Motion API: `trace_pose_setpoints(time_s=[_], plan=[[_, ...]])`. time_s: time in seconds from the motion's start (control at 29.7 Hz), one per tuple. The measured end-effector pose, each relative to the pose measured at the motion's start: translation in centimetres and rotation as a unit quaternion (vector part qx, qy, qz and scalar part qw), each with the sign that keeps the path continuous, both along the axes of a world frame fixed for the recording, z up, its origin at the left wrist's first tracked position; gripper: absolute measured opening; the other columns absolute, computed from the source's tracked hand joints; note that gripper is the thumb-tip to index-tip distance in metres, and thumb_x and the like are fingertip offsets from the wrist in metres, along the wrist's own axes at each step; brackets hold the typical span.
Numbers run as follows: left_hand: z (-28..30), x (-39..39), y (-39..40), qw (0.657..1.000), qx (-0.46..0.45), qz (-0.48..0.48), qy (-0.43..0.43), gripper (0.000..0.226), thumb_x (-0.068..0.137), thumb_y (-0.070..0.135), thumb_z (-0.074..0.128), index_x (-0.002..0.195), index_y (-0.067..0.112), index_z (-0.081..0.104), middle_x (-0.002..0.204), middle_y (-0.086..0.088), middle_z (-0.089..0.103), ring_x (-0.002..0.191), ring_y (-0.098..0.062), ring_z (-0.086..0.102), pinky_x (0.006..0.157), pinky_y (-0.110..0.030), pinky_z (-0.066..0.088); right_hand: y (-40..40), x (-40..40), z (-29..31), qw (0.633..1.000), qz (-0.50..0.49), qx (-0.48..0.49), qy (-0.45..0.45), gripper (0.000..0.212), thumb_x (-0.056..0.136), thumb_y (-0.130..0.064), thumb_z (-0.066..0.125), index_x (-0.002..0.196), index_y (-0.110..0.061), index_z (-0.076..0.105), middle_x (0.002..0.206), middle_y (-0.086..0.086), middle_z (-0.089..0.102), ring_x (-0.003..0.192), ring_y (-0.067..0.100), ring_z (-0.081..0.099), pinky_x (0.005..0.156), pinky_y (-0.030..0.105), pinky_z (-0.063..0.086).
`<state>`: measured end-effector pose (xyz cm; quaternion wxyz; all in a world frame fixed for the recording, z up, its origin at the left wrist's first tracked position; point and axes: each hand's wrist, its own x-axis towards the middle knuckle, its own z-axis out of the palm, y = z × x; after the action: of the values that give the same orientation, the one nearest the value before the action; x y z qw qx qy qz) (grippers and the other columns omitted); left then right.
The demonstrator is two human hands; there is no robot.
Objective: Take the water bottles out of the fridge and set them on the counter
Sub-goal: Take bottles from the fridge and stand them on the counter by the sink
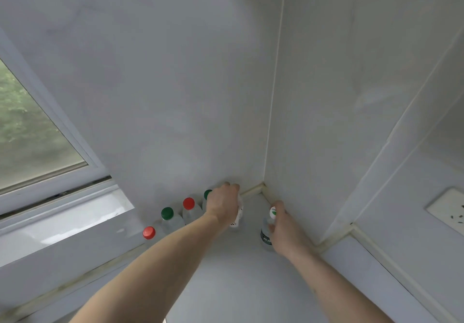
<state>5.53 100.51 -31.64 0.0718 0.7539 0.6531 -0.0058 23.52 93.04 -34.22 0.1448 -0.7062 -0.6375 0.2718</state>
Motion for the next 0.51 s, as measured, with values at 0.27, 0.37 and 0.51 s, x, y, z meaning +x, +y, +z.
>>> trace_pose_setpoints(time_s=[0.27, 0.37, 0.51], plan=[[-0.2, -0.4, 2.8, 1.0, 0.005, 0.019, 0.006, 0.033, 0.094, 0.018, 0.062, 0.127, 0.019, 0.06, 0.117, -0.007, 0.06, 0.105, -0.031, 0.064, 0.083, -0.04, 0.057, 3.6, -0.6, -1.3, 0.999, -0.017, 0.007, 0.044, 0.041, 0.095, -0.011, 0.059, 0.132, -0.011, 0.041, 0.121, 0.015, 0.064, 0.104, 0.037, 0.064, 0.076, 0.037, 0.046], [-0.2, -0.7, 3.2, 1.0, 0.013, 0.015, 0.003, 0.031, 0.095, 0.018, 0.06, 0.126, 0.018, 0.06, 0.119, -0.008, 0.06, 0.107, -0.031, 0.064, 0.083, -0.038, 0.051, 4.9, -0.9, -1.5, 0.999, -0.016, 0.01, 0.051, 0.042, 0.094, -0.01, 0.06, 0.131, -0.013, 0.04, 0.122, 0.015, 0.063, 0.105, 0.037, 0.064, 0.079, 0.039, 0.049], [-0.5, -1.0, 3.4, 1.0, 0.019, 0.005, 0.004, 0.032, 0.095, 0.02, 0.062, 0.128, 0.019, 0.06, 0.119, -0.007, 0.061, 0.106, -0.031, 0.064, 0.079, -0.037, 0.049, 7.1, -1.3, -1.7, 0.999, 0.0, 0.001, 0.037, 0.044, 0.095, -0.015, 0.059, 0.135, -0.018, 0.038, 0.121, 0.012, 0.063, 0.105, 0.037, 0.064, 0.08, 0.039, 0.051]])
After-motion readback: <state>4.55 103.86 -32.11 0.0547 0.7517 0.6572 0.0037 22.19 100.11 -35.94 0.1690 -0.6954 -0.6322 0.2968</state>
